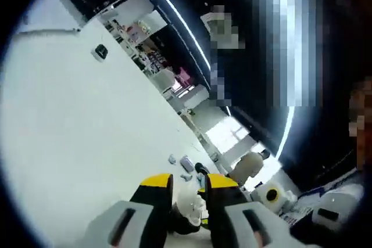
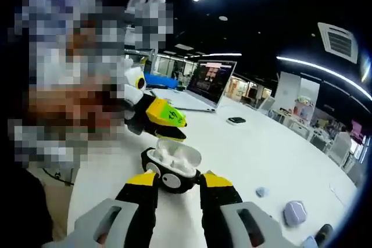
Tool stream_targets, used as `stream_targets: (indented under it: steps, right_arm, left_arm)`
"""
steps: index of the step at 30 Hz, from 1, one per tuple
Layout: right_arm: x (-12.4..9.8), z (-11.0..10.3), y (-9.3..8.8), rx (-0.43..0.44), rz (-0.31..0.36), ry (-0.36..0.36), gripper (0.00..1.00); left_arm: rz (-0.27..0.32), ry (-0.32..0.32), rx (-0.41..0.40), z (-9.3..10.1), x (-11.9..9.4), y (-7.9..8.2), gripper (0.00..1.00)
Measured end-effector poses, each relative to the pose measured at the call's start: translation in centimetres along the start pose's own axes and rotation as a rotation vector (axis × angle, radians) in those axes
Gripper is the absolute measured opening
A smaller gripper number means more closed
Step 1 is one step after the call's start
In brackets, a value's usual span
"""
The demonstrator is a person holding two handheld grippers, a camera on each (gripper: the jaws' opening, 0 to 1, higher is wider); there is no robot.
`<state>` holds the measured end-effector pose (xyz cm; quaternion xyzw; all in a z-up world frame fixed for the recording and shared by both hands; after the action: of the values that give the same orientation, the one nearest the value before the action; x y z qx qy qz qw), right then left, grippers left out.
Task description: Pick up the earbuds from the table and place the earbuds into the earbud case
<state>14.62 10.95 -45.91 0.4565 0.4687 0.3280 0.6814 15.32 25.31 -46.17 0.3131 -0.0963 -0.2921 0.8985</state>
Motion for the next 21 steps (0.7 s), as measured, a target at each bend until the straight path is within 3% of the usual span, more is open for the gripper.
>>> stream_targets:
  steps: [7, 9, 10, 14, 16, 19, 21]
  right_arm:
    - [0.6, -0.1, 0.4, 0.002, -0.006, -0.007, 0.27]
    - [0.7, -0.1, 0.6, 0.010, -0.012, -0.006, 0.27]
    - [0.7, -0.1, 0.6, 0.012, -0.015, -0.006, 0.27]
    - [1.2, 0.0, 1.0, 0.036, -0.023, 0.002, 0.25]
    - [1.5, 0.2, 1.1, 0.033, -0.030, 0.003, 0.24]
    - [1.8, 0.1, 1.2, 0.051, -0.032, 0.003, 0.24]
    - [1.9, 0.2, 1.2, 0.050, -0.033, 0.007, 0.24]
  left_arm:
    - [-0.023, 0.022, 0.049, 0.7, 0.4, -0.2, 0.21]
    - [-0.010, 0.017, 0.079, 1.0, 0.2, 0.0, 0.19]
    - [-0.019, 0.006, 0.134, 1.5, 0.1, 0.1, 0.19]
    - [-0.034, -0.029, 0.179, 2.3, 0.0, 0.3, 0.18]
    - [-0.110, -0.059, 0.162, 2.3, 0.2, -0.6, 0.18]
    - [-0.121, -0.070, 0.176, 2.6, 0.4, -1.1, 0.17]
    - [-0.029, -0.039, 0.253, 2.2, -0.1, 0.6, 0.17]
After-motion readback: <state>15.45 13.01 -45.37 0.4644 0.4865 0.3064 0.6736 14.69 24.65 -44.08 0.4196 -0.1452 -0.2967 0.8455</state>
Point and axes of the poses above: the point that each gripper's makers call its tool centre point, and the gripper's own axes: x roughly forward along the fingers, z roughly to its right, y roughly out of its top, the point moved 6 cm from there along -x, roughly backward along the fingers, and after that the axes turned 4 degrees about x, right-handed, at the moved point
